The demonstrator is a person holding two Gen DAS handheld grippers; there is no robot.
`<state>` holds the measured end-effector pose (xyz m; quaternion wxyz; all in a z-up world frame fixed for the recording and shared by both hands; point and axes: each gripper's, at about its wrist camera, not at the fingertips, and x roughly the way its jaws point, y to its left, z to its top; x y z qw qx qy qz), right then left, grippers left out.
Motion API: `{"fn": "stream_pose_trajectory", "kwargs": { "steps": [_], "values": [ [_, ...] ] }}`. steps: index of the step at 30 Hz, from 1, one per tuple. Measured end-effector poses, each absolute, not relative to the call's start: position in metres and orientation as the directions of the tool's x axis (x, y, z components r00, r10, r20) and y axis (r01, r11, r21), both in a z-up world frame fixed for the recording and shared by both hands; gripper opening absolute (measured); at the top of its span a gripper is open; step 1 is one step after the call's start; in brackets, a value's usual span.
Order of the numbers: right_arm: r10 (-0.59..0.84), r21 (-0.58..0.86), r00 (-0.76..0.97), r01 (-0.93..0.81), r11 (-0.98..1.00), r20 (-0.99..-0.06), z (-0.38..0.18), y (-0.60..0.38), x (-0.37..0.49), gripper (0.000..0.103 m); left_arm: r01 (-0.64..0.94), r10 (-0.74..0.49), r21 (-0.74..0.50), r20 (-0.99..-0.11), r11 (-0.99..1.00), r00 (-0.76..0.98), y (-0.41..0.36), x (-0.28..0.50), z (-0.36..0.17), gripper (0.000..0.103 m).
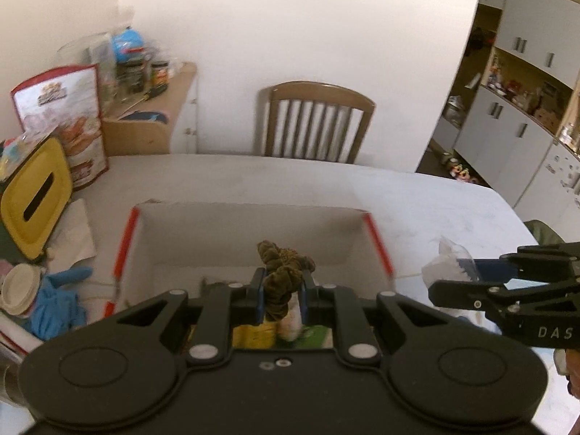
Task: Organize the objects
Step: 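Carry the hair tie with the left tool while the right tool carries the granule bag to the box, then release the hair tie into the box with the left tool while the right tool drops the granule bag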
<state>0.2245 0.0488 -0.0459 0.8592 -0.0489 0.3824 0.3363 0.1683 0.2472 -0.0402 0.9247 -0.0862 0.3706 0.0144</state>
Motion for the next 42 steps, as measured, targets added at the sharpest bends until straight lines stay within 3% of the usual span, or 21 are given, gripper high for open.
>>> {"fn": "stream_pose_trajectory", "kwargs": {
  "steps": [14, 30, 40, 42],
  "values": [
    [0.473, 0.114, 0.439, -0.630, 0.768, -0.764, -0.100, 0.109, 0.241, 0.038, -0.080, -0.063, -0.159, -0.732, 0.984, 0.679, 0.270, 0.191, -0.082, 0.016],
    [0.440, 0.104, 0.396, -0.636, 0.765, -0.806, -0.124, 0.120, 0.249, 0.039, -0.047, -0.026, -0.065, -0.822, 0.997, 0.569, 0.261, 0.226, -0.122, 0.016],
    [0.434, 0.105, 0.390, -0.634, 0.766, -0.812, -0.123, 0.121, 0.248, 0.039, -0.048, -0.023, -0.057, -0.845, 0.997, 0.534, 0.260, 0.227, -0.127, 0.025],
    [0.444, 0.114, 0.386, -0.638, 0.762, -0.809, -0.120, 0.121, 0.246, 0.043, -0.049, -0.023, -0.059, -0.844, 0.997, 0.535, 0.259, 0.226, -0.125, 0.027]
  ]
}}
